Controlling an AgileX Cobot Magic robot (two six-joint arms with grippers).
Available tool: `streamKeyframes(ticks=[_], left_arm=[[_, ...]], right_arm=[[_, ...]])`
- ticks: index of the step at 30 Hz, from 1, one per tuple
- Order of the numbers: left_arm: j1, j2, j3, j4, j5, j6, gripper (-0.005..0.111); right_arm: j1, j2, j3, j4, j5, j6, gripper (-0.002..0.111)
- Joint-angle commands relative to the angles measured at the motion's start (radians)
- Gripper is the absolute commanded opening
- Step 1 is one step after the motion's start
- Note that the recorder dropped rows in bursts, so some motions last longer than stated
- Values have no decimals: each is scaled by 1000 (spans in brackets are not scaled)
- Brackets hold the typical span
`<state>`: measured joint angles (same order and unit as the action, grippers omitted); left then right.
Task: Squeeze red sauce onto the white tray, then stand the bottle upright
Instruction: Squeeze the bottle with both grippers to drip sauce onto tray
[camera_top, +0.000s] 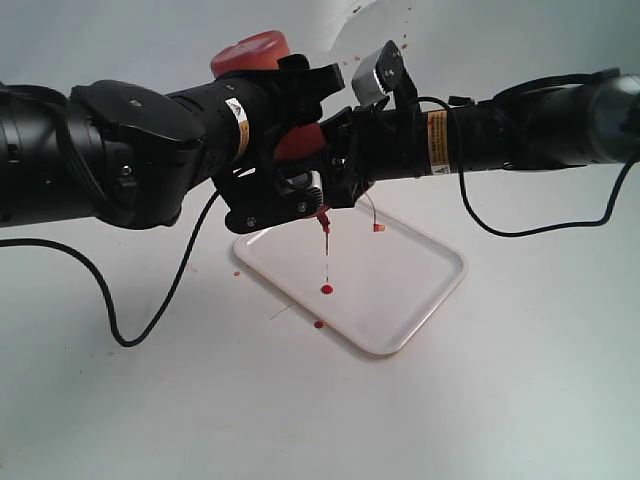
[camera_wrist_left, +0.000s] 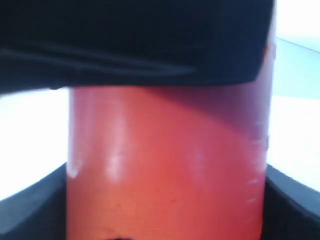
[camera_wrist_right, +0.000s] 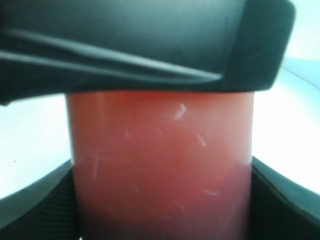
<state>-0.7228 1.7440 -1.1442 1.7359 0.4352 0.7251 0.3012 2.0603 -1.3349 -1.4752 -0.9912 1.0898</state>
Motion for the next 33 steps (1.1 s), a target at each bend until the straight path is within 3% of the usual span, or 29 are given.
streamKeyframes(ticks=[1,3,6,10,11,12,20,24,27,31,33], left_arm=[[-4,-8,-13,9,6,-8,0],[-4,-8,-13,9,6,-14,0],[-4,-8,-13,9,6,-16,0],[-4,-8,-13,9,6,-16,0],[-4,-8,-13,9,6,-16,0],[-4,-8,-13,9,6,-16,0],[-4,-8,-13,9,6,-16,0],[-4,-8,-13,9,6,-16,0],[-4,-8,-13,9,6,-16,0],[-4,-8,-13,9,6,-16,0],[-4,-8,-13,9,6,-16,0]], right_arm=[[0,-6,-5,35,-18,-20,1],[0,-6,-5,29,-18,-9,6],[0,-6,-5,-13,-36,-9,31],[0,-6,-5,3,-37,-9,92],[0,-6,-5,16,-37,-9,104],[0,-6,-5,28,-37,-9,105],[0,-6,-5,70,-36,-9,100],[0,-6,-5,69,-38,-4,89],[0,-6,-5,41,-42,-2,63],[0,-6,-5,28,-42,-12,0],[0,-6,-5,28,-42,-8,1]])
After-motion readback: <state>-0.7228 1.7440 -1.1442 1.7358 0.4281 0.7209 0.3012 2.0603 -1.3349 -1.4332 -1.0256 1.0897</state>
